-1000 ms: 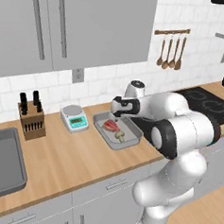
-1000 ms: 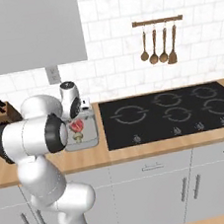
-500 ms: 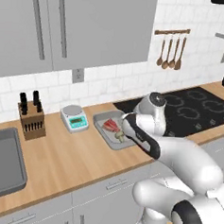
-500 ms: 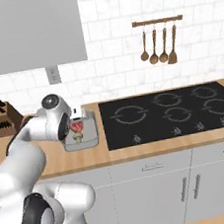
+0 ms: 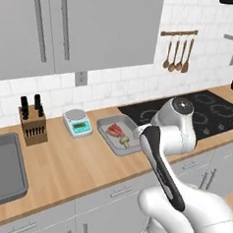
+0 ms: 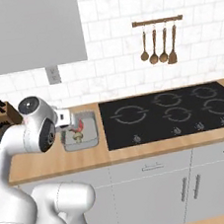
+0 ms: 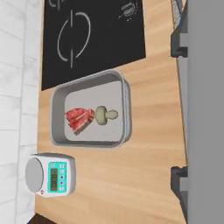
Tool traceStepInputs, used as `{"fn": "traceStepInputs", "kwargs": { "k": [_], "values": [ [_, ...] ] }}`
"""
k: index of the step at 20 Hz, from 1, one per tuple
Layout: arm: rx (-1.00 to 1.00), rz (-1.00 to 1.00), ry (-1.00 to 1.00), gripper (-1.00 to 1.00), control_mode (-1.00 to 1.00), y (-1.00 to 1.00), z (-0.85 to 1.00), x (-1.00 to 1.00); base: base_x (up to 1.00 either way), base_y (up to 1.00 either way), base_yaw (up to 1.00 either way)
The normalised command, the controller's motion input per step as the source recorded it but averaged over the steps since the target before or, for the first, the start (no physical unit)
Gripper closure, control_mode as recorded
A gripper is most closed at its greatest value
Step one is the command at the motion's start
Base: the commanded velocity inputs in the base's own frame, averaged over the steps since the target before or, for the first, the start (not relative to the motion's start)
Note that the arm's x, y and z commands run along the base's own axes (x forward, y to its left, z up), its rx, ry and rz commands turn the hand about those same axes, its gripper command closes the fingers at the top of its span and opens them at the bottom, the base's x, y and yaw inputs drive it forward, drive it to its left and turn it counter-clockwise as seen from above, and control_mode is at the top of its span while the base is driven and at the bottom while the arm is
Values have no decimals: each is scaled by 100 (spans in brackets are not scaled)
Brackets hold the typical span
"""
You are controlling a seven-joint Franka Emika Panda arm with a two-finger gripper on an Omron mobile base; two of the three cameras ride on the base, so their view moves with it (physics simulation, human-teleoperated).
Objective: Place one mushroom and one steak in each tupperware on the nearby counter, to pack two identical lunches.
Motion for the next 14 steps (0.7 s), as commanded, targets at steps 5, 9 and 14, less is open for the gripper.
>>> {"fn": "traceStepInputs", "kwargs": {
  "k": [5, 9, 14],
  "values": [
    [-3, 5, 7, -100, 100, 2, 2, -20, -80, 1, 28],
    [0, 0, 0, -100, 100, 0, 0, 0, -100, 7, 44],
    [0, 0, 0, -100, 100, 0, 0, 0, -97, 67, 55]
  ]
}}
